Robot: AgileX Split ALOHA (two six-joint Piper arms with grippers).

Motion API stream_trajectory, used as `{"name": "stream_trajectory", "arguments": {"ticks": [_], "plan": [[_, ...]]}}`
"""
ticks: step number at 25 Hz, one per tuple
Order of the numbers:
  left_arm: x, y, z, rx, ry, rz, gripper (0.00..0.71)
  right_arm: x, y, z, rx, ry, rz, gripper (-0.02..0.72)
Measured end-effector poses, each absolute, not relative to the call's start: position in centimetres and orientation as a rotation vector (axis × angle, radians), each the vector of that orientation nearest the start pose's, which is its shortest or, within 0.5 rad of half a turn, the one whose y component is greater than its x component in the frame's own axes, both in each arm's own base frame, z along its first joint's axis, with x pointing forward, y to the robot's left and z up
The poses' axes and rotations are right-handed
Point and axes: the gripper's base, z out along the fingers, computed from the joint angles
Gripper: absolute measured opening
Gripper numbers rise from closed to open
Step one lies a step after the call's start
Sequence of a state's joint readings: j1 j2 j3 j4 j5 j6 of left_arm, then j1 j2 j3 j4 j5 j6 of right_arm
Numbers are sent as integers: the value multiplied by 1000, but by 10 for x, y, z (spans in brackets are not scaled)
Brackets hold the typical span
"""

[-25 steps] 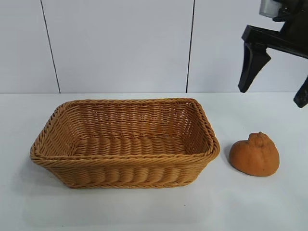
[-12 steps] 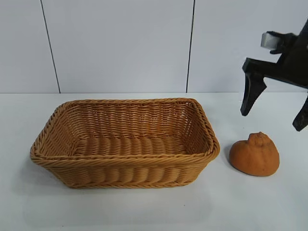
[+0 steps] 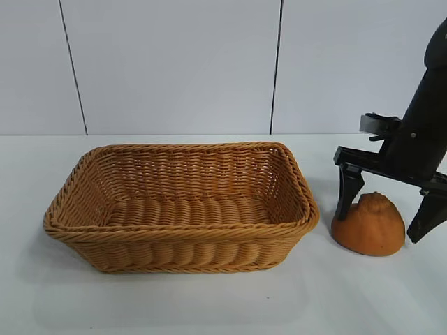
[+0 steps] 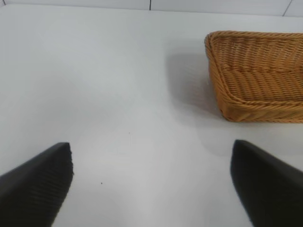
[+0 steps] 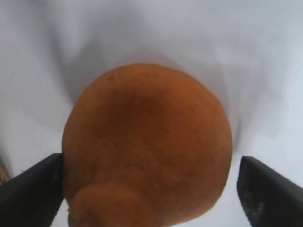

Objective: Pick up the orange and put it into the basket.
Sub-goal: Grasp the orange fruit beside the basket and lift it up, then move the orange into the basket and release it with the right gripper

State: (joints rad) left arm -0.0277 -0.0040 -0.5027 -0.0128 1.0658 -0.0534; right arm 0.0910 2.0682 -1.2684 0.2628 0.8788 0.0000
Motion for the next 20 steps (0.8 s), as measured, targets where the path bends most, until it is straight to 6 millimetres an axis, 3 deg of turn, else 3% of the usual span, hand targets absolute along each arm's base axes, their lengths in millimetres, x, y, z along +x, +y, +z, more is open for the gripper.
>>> {"name": "stream_trajectory", "arguments": {"ticks": [6, 8, 12, 20], "plan": [[-6, -1, 278, -26, 2043, -66, 645, 369, 52, 117, 108, 3149, 316, 148], [-6, -1, 278, -26, 2043, -66, 645, 369, 52, 124, 84, 3131, 319, 50], [-6, -1, 278, -26, 2043, -66, 645, 369, 52, 150, 53, 3058, 322, 50], [-6, -1, 278, -26, 2043, -66, 645, 355, 52, 232, 4, 2838, 335, 50]]}}
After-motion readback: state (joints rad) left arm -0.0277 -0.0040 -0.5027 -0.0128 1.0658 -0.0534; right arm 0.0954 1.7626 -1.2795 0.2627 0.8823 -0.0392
